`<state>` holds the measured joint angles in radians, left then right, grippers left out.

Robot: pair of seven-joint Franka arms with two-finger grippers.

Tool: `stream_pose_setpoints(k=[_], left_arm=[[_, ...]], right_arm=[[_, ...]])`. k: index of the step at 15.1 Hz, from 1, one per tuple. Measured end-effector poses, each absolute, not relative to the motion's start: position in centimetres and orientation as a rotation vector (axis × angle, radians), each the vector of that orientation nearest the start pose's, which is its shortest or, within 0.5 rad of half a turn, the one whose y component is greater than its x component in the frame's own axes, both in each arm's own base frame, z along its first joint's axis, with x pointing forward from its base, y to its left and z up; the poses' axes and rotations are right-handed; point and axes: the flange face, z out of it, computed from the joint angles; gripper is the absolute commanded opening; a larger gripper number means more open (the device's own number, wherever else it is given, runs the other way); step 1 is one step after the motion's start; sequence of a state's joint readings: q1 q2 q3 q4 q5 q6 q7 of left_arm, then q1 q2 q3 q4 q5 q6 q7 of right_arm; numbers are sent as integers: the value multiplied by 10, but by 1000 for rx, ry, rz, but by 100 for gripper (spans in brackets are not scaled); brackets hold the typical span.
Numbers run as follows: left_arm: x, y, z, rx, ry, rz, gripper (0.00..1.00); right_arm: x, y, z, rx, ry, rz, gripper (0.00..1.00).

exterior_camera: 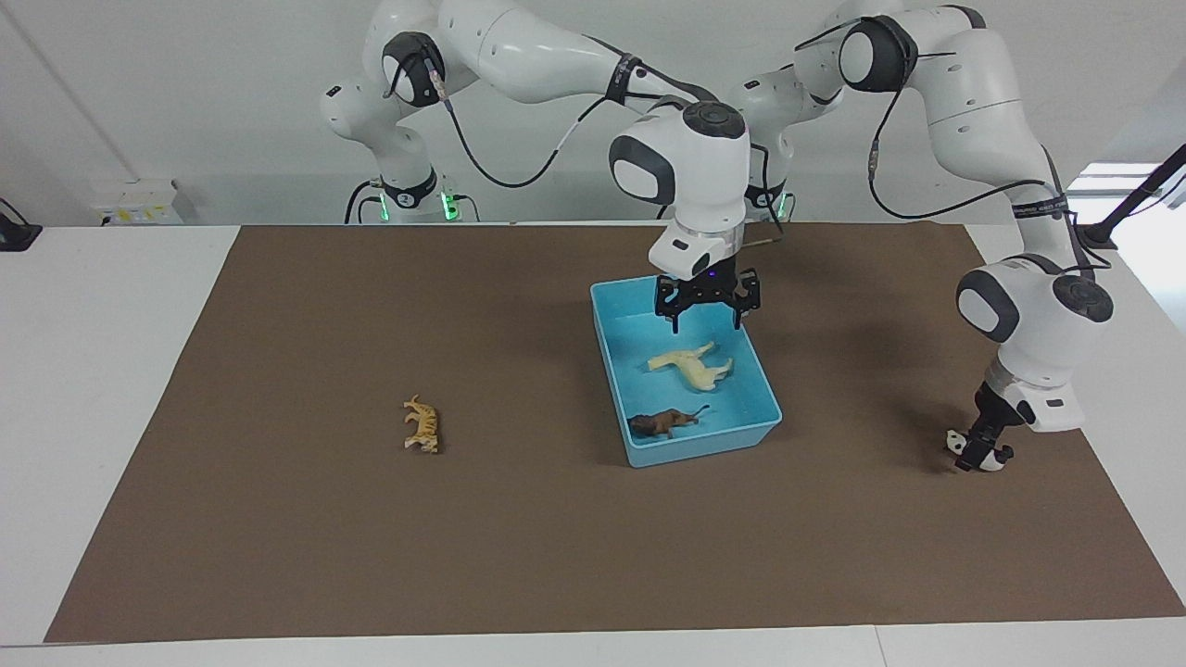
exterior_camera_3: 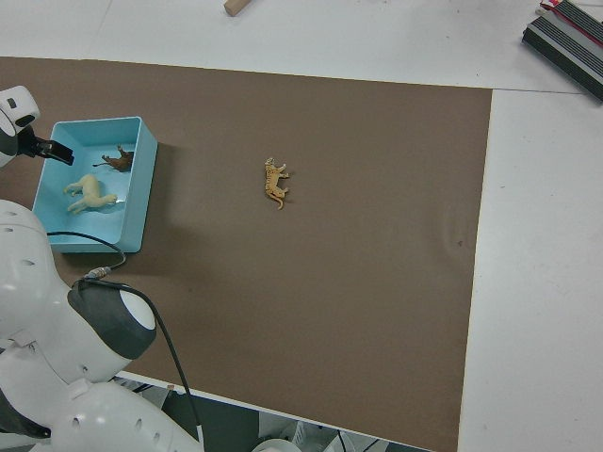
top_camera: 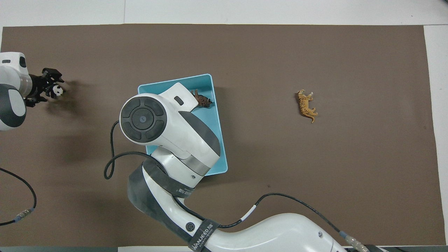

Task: Put all toys into storage box

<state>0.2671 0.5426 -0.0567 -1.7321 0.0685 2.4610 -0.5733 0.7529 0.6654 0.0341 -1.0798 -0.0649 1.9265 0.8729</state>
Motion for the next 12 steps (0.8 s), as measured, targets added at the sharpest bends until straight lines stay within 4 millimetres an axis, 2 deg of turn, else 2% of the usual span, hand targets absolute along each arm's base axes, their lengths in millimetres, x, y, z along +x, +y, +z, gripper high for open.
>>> stream_pose_setpoints(k=[2, 3, 4, 6, 8, 10, 12], left_arm=[[667, 147, 283, -2923, -1119, -289, 39], [667, 146, 283, -2923, -1114, -289, 15], [667, 147, 285, -2920, -1111, -284, 0], [668, 148, 293, -2917, -1108, -257, 0], [673, 143, 305, -2917, -1095, -203, 0], [680, 126, 319, -2923, -1059, -137, 0], [686, 101, 341, -2920, -1050, -85, 0]], right_arm=[[573, 487, 472, -3059, 185, -273, 100], [591, 457, 479, -3083, 188, -272, 100], [610, 426, 484, -3105, 177, -267, 100], [653, 352, 486, -3134, 168, -261, 100], [687, 276, 473, -3159, 183, -229, 100], [707, 214, 450, -3161, 205, -225, 100], [711, 170, 416, -3150, 207, -268, 100]])
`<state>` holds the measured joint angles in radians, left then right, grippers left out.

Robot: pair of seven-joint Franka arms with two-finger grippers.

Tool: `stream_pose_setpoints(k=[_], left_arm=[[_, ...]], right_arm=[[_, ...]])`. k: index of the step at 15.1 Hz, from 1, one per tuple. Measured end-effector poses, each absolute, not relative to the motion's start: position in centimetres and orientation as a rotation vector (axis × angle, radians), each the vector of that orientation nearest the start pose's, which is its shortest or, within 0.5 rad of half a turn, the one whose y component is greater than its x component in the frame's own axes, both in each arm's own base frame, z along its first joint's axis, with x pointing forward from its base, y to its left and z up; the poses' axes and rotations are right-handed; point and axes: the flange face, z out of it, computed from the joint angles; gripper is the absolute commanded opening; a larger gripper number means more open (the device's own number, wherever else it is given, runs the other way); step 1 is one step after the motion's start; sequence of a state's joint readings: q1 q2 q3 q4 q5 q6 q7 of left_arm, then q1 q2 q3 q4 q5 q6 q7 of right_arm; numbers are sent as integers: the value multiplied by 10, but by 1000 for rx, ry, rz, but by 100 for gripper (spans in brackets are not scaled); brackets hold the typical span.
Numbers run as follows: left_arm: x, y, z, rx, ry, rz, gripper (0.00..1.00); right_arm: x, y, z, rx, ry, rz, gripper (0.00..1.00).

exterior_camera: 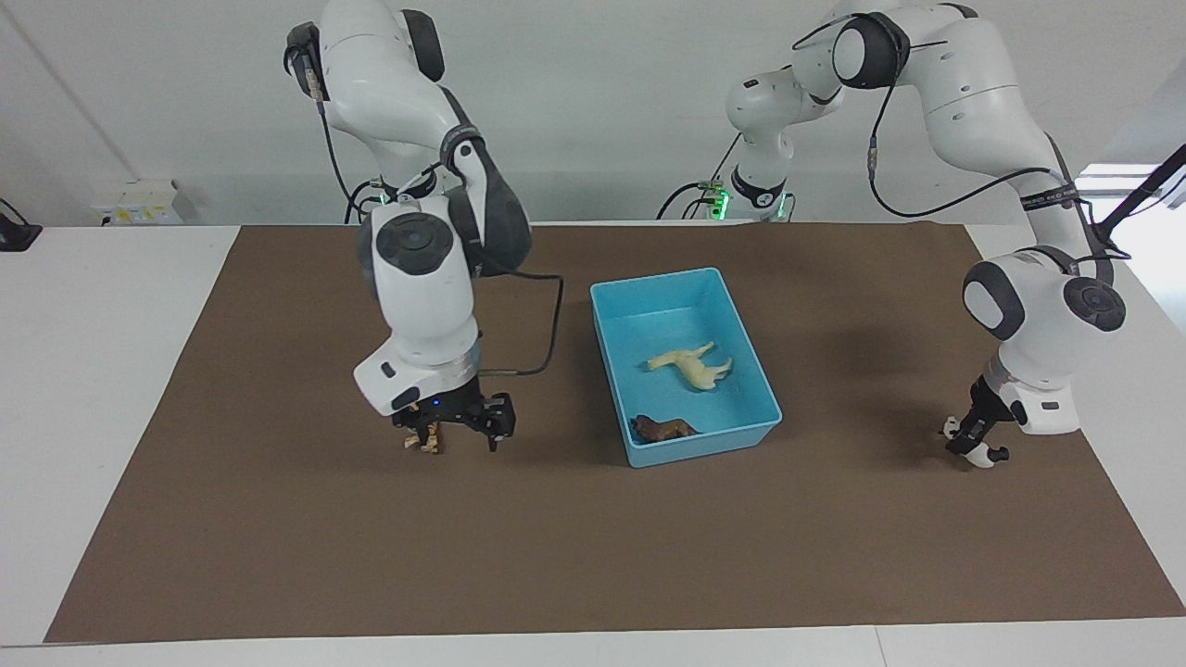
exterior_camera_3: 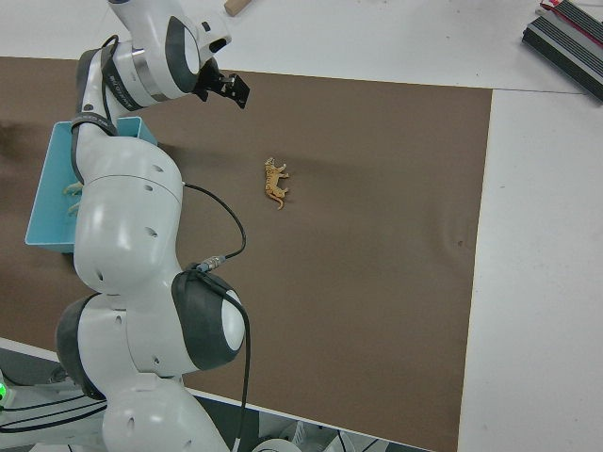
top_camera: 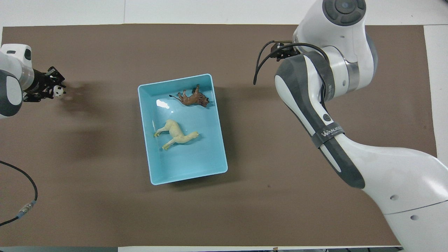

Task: Put all toys into storage box

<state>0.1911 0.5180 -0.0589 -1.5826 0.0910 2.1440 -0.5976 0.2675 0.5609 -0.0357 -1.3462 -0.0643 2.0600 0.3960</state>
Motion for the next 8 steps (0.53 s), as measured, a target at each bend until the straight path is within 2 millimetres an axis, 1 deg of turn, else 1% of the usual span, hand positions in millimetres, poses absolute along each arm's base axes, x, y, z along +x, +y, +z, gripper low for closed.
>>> stream_pose_setpoints(k=[1, 2, 3, 4, 5, 6, 7, 8], left_arm=[[687, 84, 360, -2916, -1055, -59, 0], [683, 58, 385, -2903, -1072, -20, 0], [675, 19, 414, -2878, -1109, 10, 0], [662, -29, 443, -2854, -1152, 20, 0], [648, -79, 468, -2845, -1187, 18, 0], [632, -127, 484, -2850, -1209, 21, 0], [616, -169, 490, -2855, -1222, 23, 0], [601, -203, 487, -2851, -1233, 34, 0]], right_arm=[[706, 153, 395, -3143, 200, -295, 100], [698, 138, 374, -3139, 192, -311, 100], [688, 126, 354, -3138, 191, -312, 100], [678, 118, 340, -3139, 198, -300, 100], [671, 112, 332, -3142, 208, -285, 100], [667, 107, 329, -3136, 227, -269, 100], [663, 104, 329, -3115, 262, -251, 100], [661, 103, 328, -3087, 287, -234, 100]])
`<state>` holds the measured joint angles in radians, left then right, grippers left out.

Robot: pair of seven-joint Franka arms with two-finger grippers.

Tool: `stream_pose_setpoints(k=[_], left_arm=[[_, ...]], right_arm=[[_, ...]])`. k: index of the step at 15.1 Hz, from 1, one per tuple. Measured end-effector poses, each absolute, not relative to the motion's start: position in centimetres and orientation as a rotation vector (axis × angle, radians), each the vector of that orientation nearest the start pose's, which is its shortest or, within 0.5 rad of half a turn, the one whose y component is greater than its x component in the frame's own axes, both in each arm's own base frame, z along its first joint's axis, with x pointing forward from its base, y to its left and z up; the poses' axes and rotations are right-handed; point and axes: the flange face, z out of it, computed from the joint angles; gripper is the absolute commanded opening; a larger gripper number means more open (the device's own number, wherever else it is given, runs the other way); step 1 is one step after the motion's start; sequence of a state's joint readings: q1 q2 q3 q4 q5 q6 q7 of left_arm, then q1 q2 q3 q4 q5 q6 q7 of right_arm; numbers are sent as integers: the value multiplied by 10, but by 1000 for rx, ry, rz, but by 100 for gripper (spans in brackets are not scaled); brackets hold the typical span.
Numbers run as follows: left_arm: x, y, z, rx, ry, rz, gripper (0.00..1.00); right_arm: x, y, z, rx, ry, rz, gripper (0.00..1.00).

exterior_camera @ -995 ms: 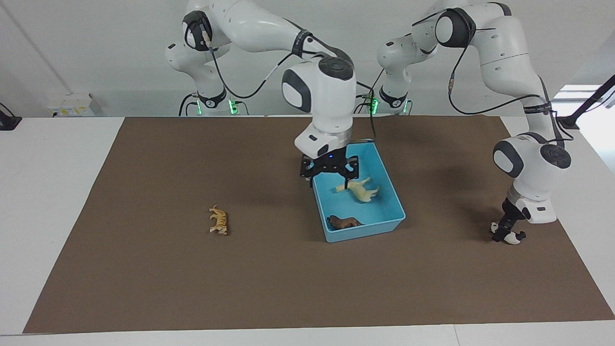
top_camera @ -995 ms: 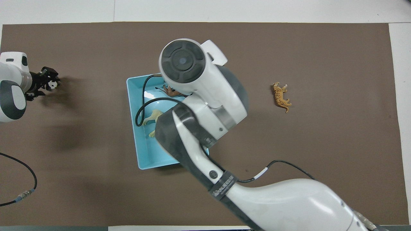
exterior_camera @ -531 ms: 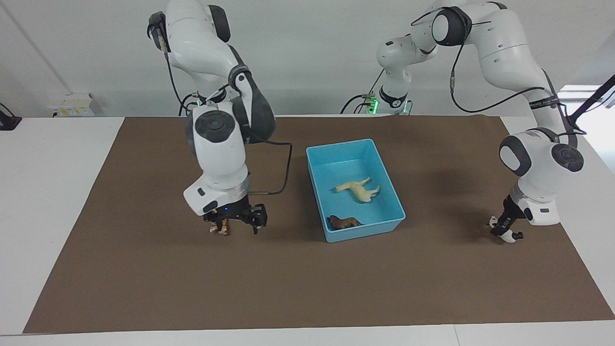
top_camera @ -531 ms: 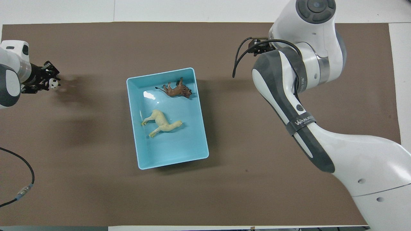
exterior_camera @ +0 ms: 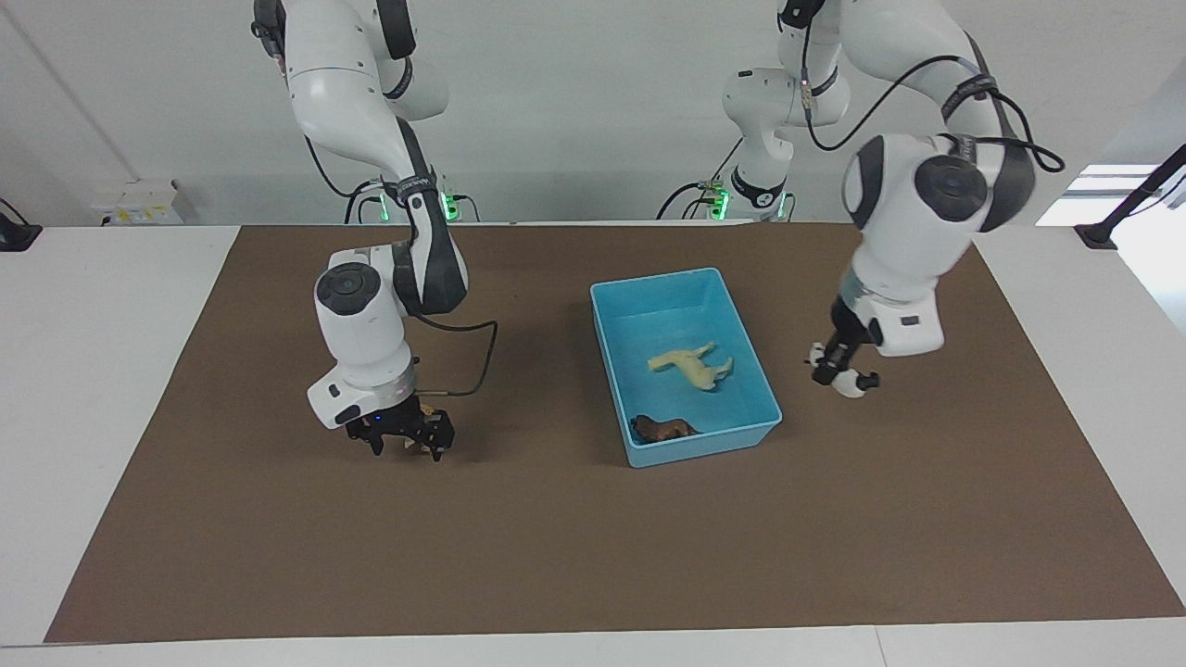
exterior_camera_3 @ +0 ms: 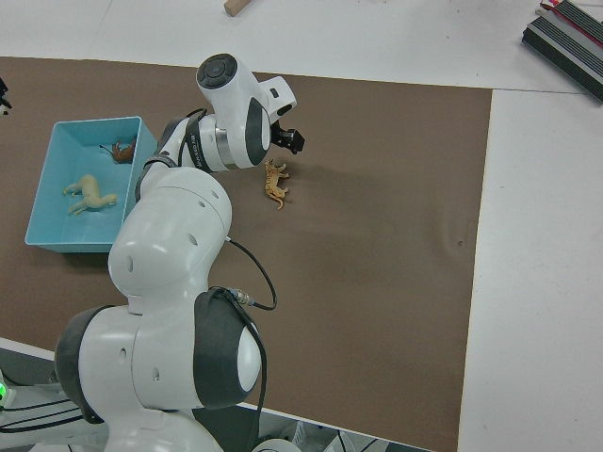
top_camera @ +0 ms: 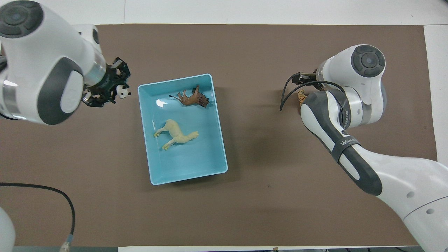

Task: Put all toys into storage box

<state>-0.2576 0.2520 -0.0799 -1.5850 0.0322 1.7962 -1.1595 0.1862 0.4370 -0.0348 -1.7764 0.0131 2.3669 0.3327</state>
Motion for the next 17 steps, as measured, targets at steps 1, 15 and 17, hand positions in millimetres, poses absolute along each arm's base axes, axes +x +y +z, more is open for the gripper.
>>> stream_pose_setpoints(k=[1, 15, 17], left_arm=[[589, -227, 477, -2849, -1245, 39, 0], [559, -194, 488, -2938, -1228, -62, 100], [573, -137, 507, -2979, -1050, -24, 100]], right_arm=[[658, 104, 327, -3064, 300, -220, 100], [627, 106, 284, -3061, 129, -223, 0], [626, 108, 290, -3056, 147, -230, 0]])
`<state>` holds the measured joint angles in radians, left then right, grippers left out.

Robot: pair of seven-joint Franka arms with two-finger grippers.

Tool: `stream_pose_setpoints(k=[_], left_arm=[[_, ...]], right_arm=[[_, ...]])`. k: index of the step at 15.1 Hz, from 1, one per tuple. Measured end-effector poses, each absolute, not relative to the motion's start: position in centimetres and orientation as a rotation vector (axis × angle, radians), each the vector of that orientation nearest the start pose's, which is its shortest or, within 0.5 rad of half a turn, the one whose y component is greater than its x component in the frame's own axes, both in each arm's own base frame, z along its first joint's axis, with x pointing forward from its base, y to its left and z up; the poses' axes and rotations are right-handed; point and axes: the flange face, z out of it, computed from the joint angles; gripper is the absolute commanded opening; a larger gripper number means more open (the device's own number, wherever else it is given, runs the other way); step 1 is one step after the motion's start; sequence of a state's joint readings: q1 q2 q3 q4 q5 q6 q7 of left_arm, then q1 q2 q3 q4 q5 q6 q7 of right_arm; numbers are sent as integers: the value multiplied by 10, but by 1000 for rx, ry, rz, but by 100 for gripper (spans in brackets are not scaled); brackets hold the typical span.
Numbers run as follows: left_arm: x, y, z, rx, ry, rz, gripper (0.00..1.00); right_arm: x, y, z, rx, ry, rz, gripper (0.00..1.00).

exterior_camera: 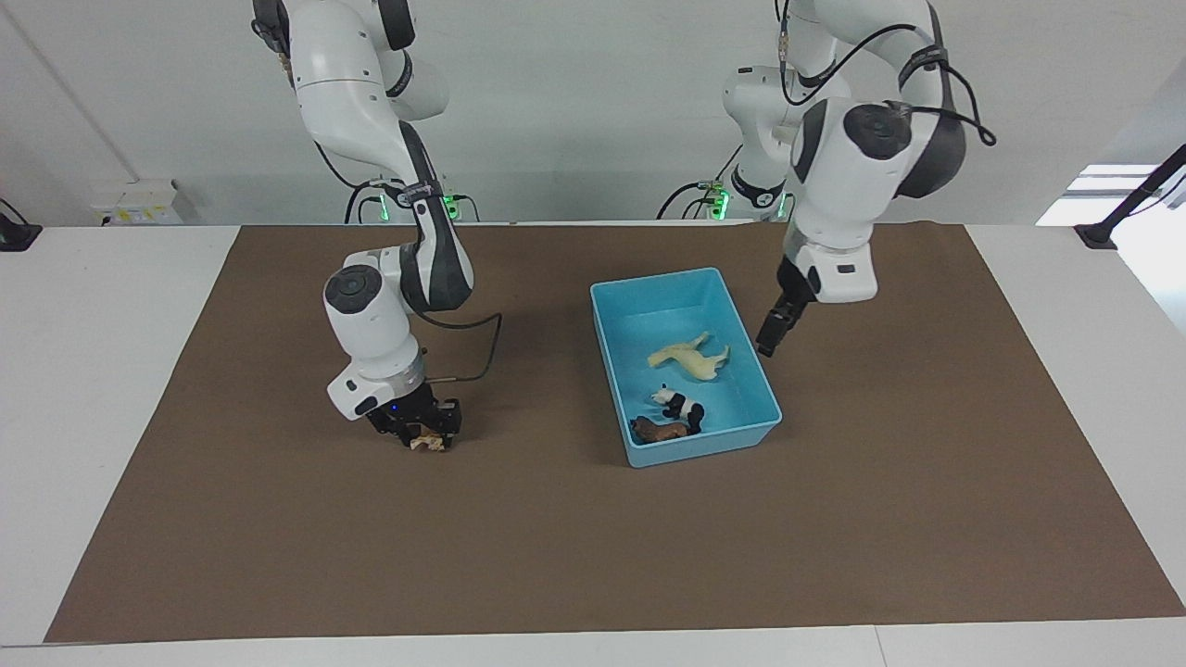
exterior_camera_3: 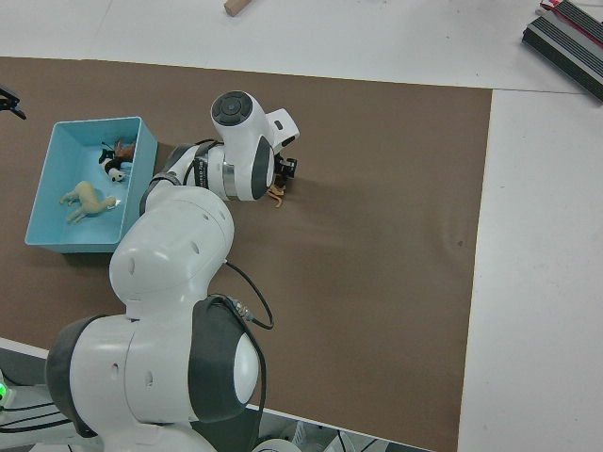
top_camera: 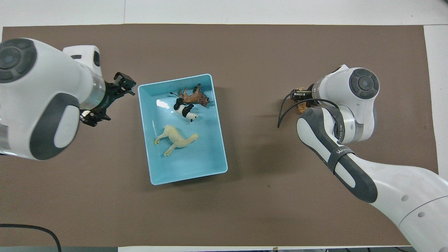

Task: Put all toys into storage box
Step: 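Withdraw the left gripper while the right gripper grasps the orange tiger, then lower the orange tiger into the box and open the right gripper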

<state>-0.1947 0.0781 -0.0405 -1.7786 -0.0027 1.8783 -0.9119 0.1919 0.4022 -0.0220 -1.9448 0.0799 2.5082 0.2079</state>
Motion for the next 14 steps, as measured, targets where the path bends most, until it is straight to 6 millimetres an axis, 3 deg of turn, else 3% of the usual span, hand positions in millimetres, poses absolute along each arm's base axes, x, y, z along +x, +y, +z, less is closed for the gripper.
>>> stream_pose_setpoints(k=[2, 4, 6, 8, 10, 12, 14], left_arm=[[578, -92, 516, -3028, -824, 34, 100], [578, -60, 527, -3069, -611, 86, 100], [577, -39, 535, -3098, -425, 133, 100], [575, -32, 538, -3106, -349, 163, 100], [570, -31, 543, -3106, -320, 189, 100], [557, -29, 550, -3099, -307, 234, 100], [543, -26, 550, -3108, -219, 253, 100]], right_arm=[[624, 119, 290, -3054, 127, -221, 0], [622, 132, 292, -3053, 110, -210, 0], [626, 145, 304, -3051, 119, -188, 0], [634, 174, 338, -3044, 155, -153, 0], [636, 225, 389, -3039, 176, -126, 0], [624, 295, 435, -3032, 171, -146, 0], [601, 368, 457, -3007, 154, -181, 0]])
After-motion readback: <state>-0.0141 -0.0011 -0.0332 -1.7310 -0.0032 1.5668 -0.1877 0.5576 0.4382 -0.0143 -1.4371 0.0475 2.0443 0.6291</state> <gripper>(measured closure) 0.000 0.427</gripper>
